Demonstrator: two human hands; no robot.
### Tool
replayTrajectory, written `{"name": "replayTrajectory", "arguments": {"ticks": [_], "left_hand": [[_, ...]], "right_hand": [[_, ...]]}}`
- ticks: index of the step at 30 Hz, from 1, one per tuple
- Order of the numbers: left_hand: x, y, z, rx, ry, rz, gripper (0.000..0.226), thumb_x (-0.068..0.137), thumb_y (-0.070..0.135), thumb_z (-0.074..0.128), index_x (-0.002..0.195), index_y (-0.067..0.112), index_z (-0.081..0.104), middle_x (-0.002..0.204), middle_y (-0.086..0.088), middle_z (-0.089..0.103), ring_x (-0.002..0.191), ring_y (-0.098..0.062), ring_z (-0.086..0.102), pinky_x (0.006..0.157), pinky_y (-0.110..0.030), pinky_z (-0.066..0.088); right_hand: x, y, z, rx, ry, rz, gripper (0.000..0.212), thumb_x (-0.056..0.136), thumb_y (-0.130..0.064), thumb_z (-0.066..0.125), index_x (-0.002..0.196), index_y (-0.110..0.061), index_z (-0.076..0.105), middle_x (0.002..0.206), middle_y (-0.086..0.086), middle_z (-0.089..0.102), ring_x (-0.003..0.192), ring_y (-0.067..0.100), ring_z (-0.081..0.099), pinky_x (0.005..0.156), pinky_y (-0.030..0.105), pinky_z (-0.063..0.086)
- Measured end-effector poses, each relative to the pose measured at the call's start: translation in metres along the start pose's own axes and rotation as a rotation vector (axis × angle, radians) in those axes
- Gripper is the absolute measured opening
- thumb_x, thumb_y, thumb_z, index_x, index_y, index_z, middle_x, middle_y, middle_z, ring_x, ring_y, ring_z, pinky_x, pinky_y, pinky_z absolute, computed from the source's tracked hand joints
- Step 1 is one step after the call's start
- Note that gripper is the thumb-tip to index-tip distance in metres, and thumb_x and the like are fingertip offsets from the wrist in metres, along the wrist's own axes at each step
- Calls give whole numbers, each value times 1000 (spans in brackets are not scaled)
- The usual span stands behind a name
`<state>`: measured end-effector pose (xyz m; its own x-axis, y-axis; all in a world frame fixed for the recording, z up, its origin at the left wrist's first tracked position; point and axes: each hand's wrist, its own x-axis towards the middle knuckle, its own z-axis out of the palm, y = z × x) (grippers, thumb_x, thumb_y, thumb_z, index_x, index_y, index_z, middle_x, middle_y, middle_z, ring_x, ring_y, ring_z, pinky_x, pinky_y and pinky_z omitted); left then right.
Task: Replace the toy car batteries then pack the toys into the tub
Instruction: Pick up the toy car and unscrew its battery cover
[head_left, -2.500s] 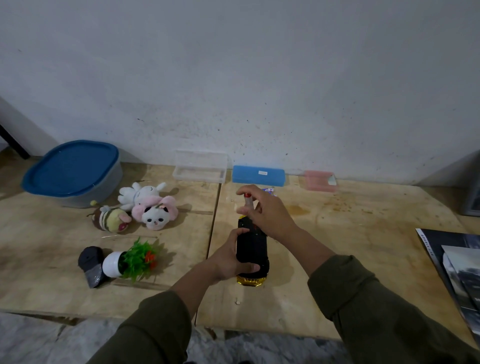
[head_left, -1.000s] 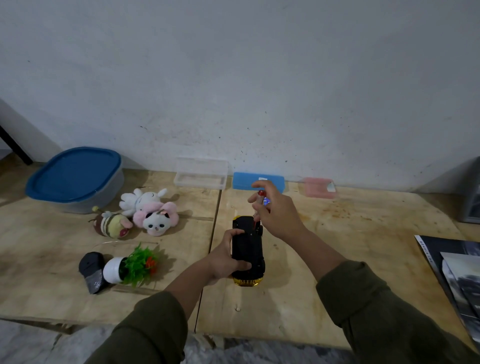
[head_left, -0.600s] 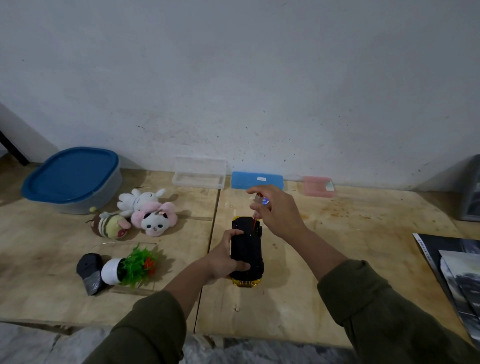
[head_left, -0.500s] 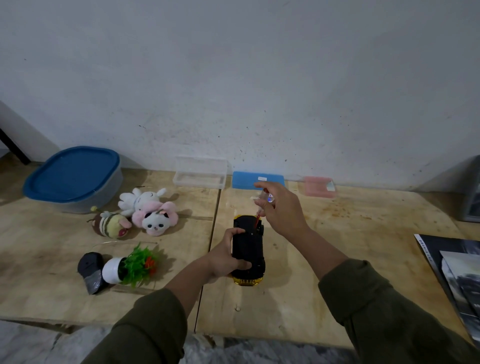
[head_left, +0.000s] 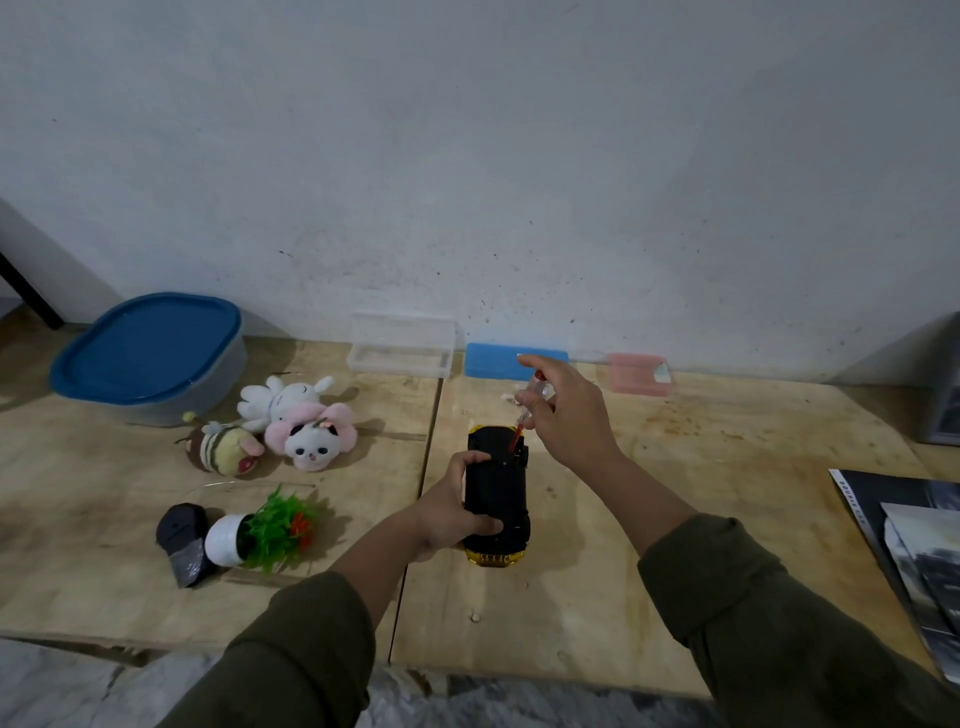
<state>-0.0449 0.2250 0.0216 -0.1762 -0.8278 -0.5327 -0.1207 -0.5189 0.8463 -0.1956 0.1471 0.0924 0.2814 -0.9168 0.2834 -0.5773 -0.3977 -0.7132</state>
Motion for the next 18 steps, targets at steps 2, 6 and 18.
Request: {"name": "replayTrajectory", "arguments": {"ticks": [2, 6, 18], "left_hand": [[0, 0, 0, -7, -5, 3, 75, 79, -6, 68, 127, 38, 29, 131, -11, 51, 113, -29, 57, 70, -31, 57], [0, 1, 0, -2, -2, 12, 75, 79, -6, 68, 125, 41, 30, 132, -11, 48, 114, -30, 55, 64, -28, 57], [6, -27, -4, -16, 76, 116, 78, 79, -10, 66, 129, 36, 29, 137, -10, 43, 115, -30, 56, 83, -32, 56]], "right_hand": [[0, -1, -1, 7, 1, -3, 36, 90, -15, 58, 126, -16, 56, 107, 0, 60, 79, 21, 68, 87, 42, 52], [-1, -3, -4, 36, 49, 32, 41, 93, -13, 54, 134, -18, 48, 98, -3, 56, 74, 12, 60, 83, 32, 51], [-74, 91, 43, -239, -279, 550, 60, 101, -26, 34, 150, -25, 0, 132, 18, 39, 99, 24, 51, 79, 28, 38]]}}
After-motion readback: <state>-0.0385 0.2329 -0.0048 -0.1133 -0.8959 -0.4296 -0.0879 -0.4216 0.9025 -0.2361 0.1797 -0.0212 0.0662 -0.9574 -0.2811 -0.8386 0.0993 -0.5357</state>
